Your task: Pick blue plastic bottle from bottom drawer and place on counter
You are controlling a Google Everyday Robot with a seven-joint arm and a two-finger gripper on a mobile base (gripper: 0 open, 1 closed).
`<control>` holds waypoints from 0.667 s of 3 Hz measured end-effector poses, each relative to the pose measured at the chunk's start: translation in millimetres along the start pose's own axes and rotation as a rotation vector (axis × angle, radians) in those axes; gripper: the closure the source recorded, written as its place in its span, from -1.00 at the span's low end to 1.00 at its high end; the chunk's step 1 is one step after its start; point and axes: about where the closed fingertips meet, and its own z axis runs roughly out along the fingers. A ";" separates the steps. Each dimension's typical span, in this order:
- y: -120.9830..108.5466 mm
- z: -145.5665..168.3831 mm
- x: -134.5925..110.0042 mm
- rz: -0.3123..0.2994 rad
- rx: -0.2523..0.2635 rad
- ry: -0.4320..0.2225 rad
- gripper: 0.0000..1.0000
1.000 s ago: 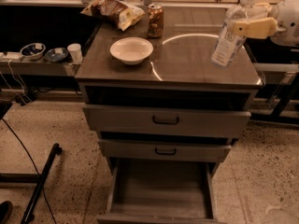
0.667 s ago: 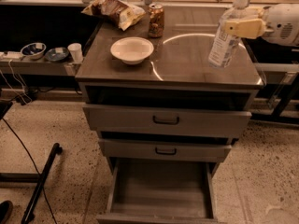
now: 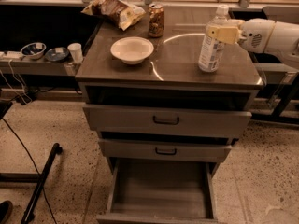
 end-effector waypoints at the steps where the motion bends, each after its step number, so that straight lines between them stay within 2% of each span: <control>1: 0.0 0.0 0.0 0.000 0.000 0.000 0.00; 2: 0.1 0.1 0.0 0.000 0.000 0.000 -0.62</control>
Offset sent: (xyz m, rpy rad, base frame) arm 0.0000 0.0000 0.0000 -0.0002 -0.0002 0.0001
